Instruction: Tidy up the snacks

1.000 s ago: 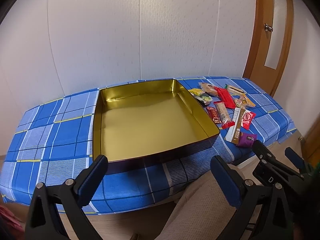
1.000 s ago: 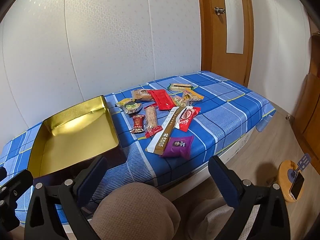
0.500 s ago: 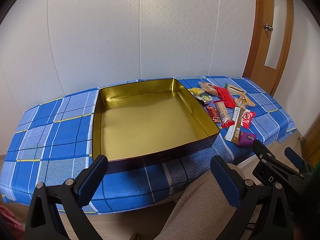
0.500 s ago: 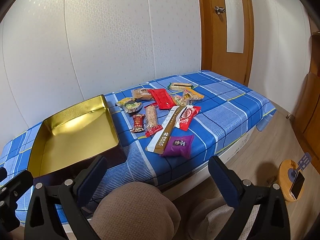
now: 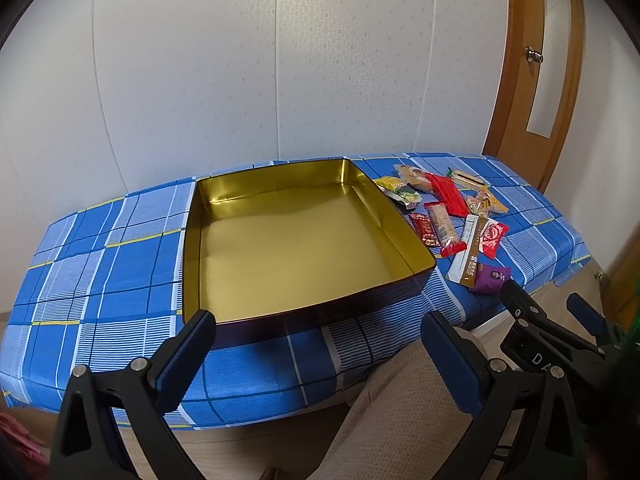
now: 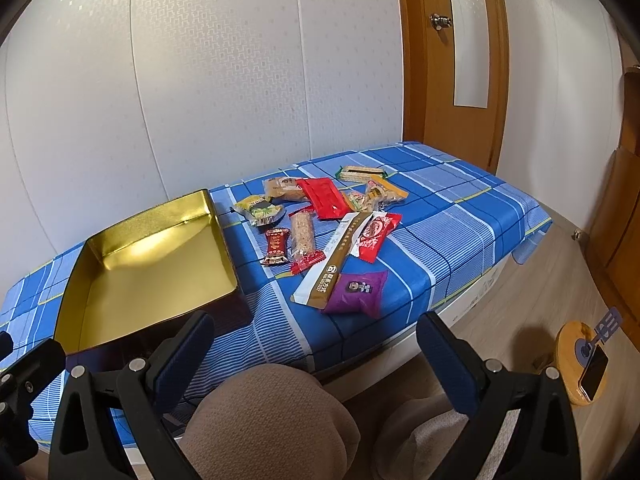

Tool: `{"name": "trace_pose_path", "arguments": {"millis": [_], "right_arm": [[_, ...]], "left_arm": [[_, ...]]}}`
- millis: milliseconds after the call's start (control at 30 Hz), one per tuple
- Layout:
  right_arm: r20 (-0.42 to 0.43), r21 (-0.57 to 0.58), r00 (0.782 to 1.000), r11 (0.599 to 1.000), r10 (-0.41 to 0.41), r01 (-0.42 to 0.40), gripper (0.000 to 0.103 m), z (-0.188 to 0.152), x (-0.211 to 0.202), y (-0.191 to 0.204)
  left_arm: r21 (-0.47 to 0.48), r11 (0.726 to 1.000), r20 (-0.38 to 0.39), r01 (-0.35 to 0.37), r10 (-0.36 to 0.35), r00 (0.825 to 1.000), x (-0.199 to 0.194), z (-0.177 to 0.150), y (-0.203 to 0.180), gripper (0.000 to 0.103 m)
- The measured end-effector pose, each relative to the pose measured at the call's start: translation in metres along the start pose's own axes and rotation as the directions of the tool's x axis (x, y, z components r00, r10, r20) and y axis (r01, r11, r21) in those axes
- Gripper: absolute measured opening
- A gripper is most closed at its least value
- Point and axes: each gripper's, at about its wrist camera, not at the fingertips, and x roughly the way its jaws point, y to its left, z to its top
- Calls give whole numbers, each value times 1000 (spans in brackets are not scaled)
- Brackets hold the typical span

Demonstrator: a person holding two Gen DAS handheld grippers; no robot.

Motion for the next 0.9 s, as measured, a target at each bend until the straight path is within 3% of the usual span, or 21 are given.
{"name": "trace_pose_path", "arguments": {"millis": [500, 667, 900], "right_arm": [[2, 30, 1000, 1000, -1, 1, 102, 6, 15, -27], [-10, 81, 1000, 996, -23, 24, 102, 13, 31, -64], [-3, 136, 996, 986, -93, 92, 102, 20, 59, -113]], "left_arm": [[68, 998, -48, 5, -2, 999, 15, 1, -18, 103], [74, 990, -76, 119, -114, 991, 28, 8, -29, 103], [157, 970, -110, 188, -172, 979, 53, 29, -74, 103]]}}
